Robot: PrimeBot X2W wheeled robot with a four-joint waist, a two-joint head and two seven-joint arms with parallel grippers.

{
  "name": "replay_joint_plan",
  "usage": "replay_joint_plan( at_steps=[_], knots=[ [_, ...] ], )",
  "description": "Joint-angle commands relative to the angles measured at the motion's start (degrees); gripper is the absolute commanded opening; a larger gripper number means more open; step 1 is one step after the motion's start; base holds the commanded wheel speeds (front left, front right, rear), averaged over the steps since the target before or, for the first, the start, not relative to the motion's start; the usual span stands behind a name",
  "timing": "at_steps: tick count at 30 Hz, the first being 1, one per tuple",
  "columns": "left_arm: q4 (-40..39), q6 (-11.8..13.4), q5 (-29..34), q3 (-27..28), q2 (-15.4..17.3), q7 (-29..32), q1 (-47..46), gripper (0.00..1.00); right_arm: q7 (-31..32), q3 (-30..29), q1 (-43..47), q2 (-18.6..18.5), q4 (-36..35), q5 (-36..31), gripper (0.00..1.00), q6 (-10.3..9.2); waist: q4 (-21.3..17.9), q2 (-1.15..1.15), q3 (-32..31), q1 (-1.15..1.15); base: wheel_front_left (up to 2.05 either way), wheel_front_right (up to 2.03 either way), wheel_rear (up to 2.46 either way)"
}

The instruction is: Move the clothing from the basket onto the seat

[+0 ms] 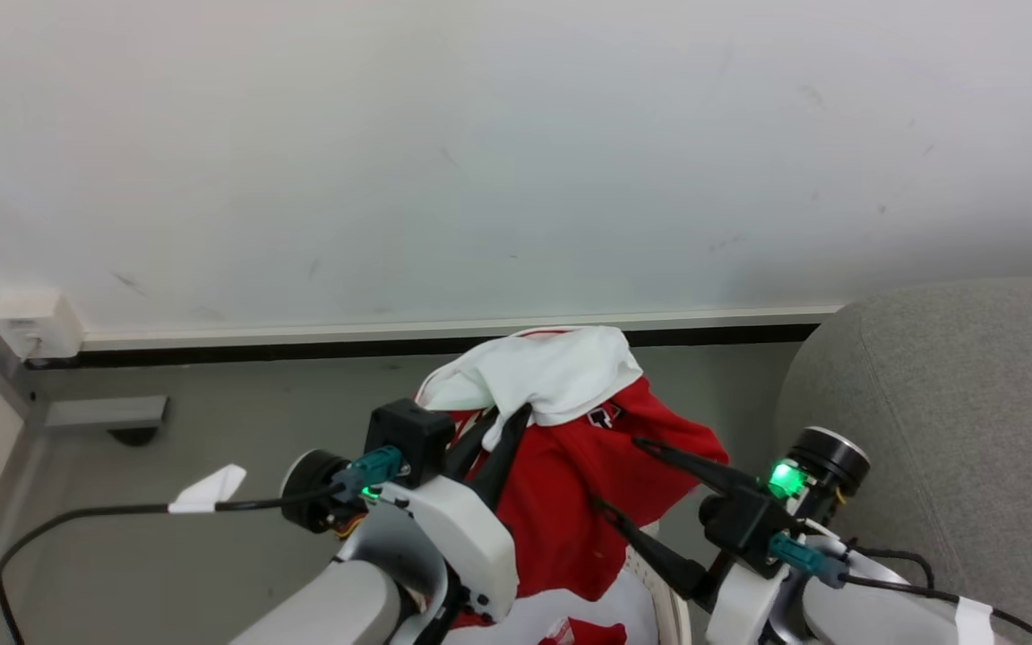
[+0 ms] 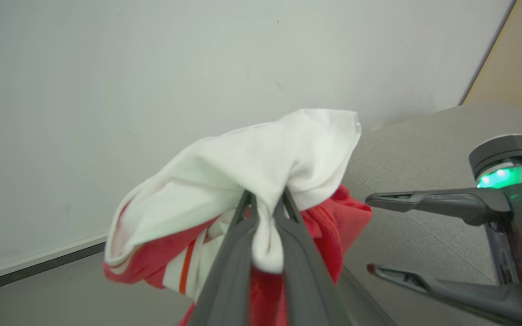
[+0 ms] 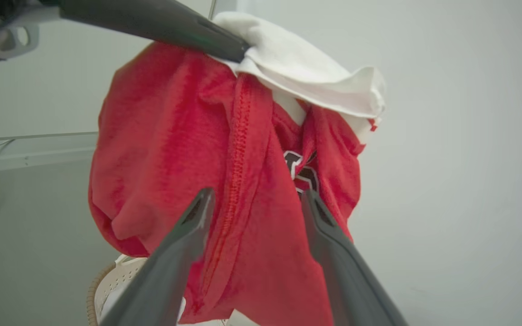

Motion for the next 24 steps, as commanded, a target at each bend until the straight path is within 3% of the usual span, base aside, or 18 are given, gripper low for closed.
replay_joint_plan(
  at_steps=[1, 7, 15, 16, 17, 18, 20, 24],
  knots=[
    [-0.2, -0.2, 0.7, 0.0, -0.4, -0.1, -0.7, 0.00, -0.5, 1.1, -1.5, 0.8, 1.3, 0.9, 1.00, -0.14, 0.3, 0.00, 0.0, 0.00, 0.00, 0.00, 0.00],
    [-0.2, -0.7, 0.8, -1.2, -1.6, 0.3, -1.5, 0.00, -1.0, 1.4, -5.8, 7.2, 9.3, -0.3, 1.00, -0.14, 1.6, 0.00, 0.0, 0.00, 0.00, 0.00, 0.00],
    [-0.8, -0.9, 0.7, -1.9, -2.0, 0.8, -1.9, 0.00, -1.0, 2.2, -3.9, 11.7, 15.7, 1.6, 0.97, -0.14, 2.2, 0.00, -0.1, 0.00, 0.00, 0.00, 0.00],
    [-0.8, -0.9, 0.6, -2.0, -2.0, 0.9, -1.9, 0.00, -1.0, 1.9, -3.9, 12.3, 16.6, 2.0, 0.69, -0.14, 2.2, 0.00, -0.1, 0.00, 0.00, 0.00, 0.00],
    [-0.9, -0.9, 0.5, -2.0, -2.1, 0.9, -2.0, 0.00, -1.0, 1.8, -4.0, 12.7, 17.4, 2.2, 0.48, -0.14, 2.2, 0.00, -0.1, 0.00, 0.00, 0.00, 0.00],
    [-1.0, -1.0, 0.5, -2.1, -2.1, 0.9, -2.0, 0.00, -1.0, 1.4, -4.1, 13.1, 18.0, 2.5, 0.42, -0.14, 2.3, 0.00, -0.1, 0.00, 0.00, 0.00, 0.00],
    [-1.2, -1.0, 0.3, -2.2, -2.2, 1.0, -2.1, 0.00, -1.0, 0.6, -4.0, 13.9, 18.7, 3.1, 0.00, -0.14, 2.3, 0.00, 0.0, 0.00, 0.00, 0.00, 0.00],
    [-1.3, -0.9, 0.1, -2.1, -1.9, 0.9, -2.2, 0.00, -1.0, -0.2, -3.7, 14.7, 18.3, 4.3, 0.00, -0.14, 2.2, 0.00, 0.2, 0.00, 0.00, 0.00, 0.00]
  ],
)
